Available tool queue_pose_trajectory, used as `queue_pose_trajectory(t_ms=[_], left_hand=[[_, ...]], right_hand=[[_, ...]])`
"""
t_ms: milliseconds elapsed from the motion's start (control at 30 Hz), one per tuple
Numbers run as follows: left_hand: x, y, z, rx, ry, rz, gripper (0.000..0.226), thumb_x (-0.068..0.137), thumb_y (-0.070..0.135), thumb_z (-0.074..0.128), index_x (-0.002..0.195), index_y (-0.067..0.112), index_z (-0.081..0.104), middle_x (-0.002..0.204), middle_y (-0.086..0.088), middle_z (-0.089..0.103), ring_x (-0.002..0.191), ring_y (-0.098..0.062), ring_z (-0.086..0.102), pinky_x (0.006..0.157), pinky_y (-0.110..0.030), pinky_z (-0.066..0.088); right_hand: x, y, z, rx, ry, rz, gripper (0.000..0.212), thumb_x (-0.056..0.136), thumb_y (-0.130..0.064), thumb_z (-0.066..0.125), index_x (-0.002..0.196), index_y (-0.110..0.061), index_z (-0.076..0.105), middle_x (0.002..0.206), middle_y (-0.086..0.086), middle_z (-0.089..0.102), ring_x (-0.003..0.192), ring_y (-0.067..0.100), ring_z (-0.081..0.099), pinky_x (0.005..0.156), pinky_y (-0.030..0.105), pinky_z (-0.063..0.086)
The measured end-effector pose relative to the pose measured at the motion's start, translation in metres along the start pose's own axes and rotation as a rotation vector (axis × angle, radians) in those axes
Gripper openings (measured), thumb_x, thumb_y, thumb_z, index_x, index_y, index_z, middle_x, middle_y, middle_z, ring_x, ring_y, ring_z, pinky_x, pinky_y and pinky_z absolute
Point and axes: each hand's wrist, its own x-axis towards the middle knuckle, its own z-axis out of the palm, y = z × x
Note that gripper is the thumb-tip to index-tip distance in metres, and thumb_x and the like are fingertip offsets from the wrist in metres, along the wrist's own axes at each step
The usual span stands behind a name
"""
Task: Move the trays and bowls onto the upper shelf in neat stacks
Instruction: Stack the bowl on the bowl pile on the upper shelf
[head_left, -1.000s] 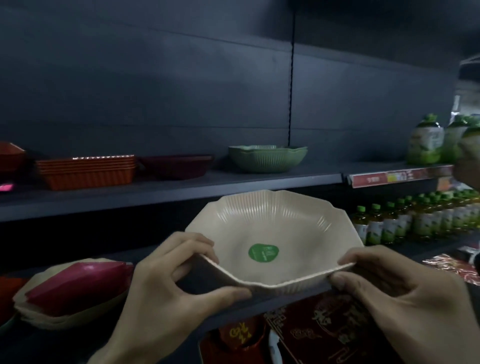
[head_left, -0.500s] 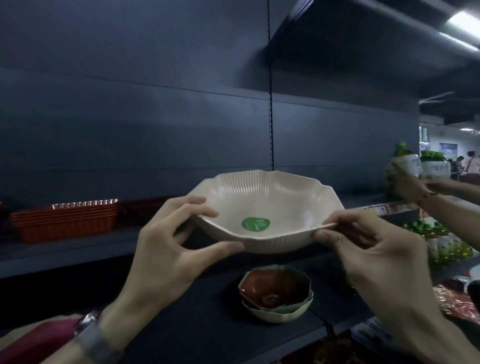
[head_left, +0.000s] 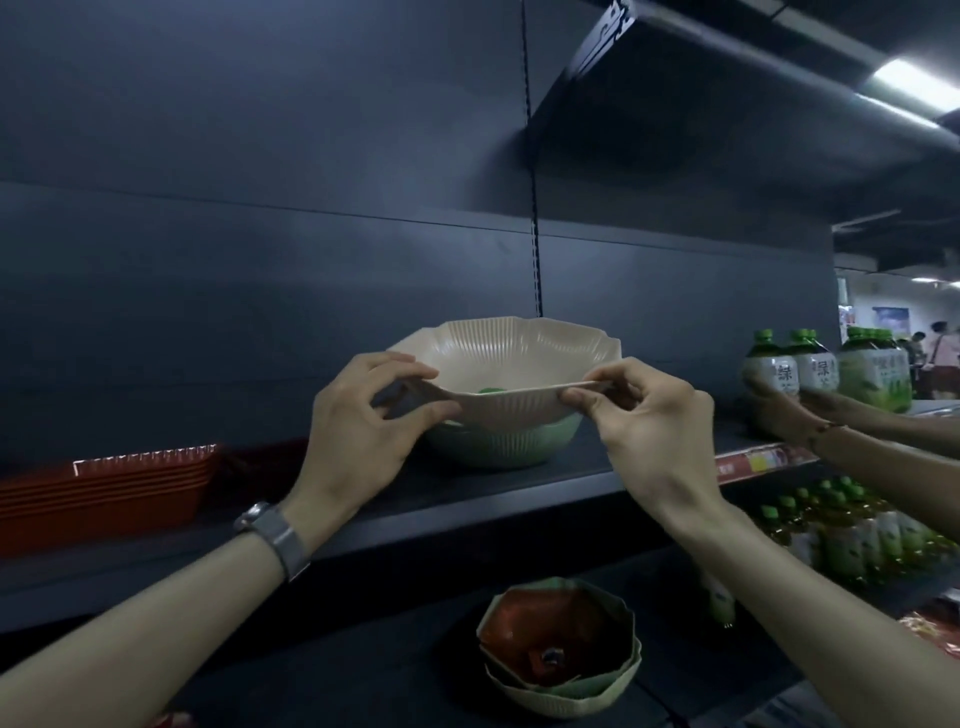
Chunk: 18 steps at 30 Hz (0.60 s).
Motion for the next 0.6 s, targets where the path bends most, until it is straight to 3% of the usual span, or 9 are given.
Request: queue_pose_trajectory(t_ms=[200, 300, 433, 600], left_hand=[[0.037, -0.037, 0.027, 0.101, -0.091, -0.020, 0.020, 0.083, 0.028, 0.087, 0.101, 0.026, 0.078, 0.110, 0.008, 0.067, 0.106, -0.008, 0.065, 0.095, -0.039, 0.059], [0.053, -0.057, 0.040, 0.192, -0.196, -0.052, 0.017, 0.088, 0.030, 0.082, 0.103, 0.024, 0.074, 0.108, 0.001, 0.067, 0.103, -0.016, 0.065, 0.096, -0.036, 0.054], [0.064, -0.078, 0.058, 0.292, -0.285, -0.103, 0.017, 0.092, 0.030, 0.078, 0.105, 0.020, 0.073, 0.105, -0.005, 0.070, 0.099, -0.019, 0.064, 0.084, -0.022, 0.038], [0.063, -0.105, 0.073, 0.320, -0.355, -0.135, 0.012, 0.095, 0.027, 0.076, 0.103, 0.018, 0.072, 0.104, -0.005, 0.070, 0.100, -0.020, 0.064, 0.084, -0.023, 0.038]], right_hand=[[0.036, 0.023, 0.033, -0.094, -0.011, 0.054, 0.024, 0.083, -0.044, 0.086, 0.091, -0.023, 0.080, 0.074, -0.013, 0.074, 0.072, 0.005, 0.070, 0.074, 0.034, 0.058], [0.050, 0.035, 0.047, -0.151, -0.047, 0.088, 0.027, 0.085, -0.045, 0.084, 0.096, -0.021, 0.081, 0.071, -0.018, 0.067, 0.080, 0.018, 0.070, 0.079, 0.035, 0.055], [0.058, 0.053, 0.064, -0.213, -0.075, 0.146, 0.038, 0.086, -0.051, 0.081, 0.106, -0.020, 0.079, 0.093, 0.004, 0.076, 0.097, 0.031, 0.069, 0.084, 0.036, 0.052], [0.058, 0.073, 0.079, -0.244, -0.174, 0.206, 0.036, 0.090, -0.054, 0.077, 0.109, -0.023, 0.075, 0.101, 0.009, 0.076, 0.102, 0.034, 0.066, 0.077, 0.032, 0.040]])
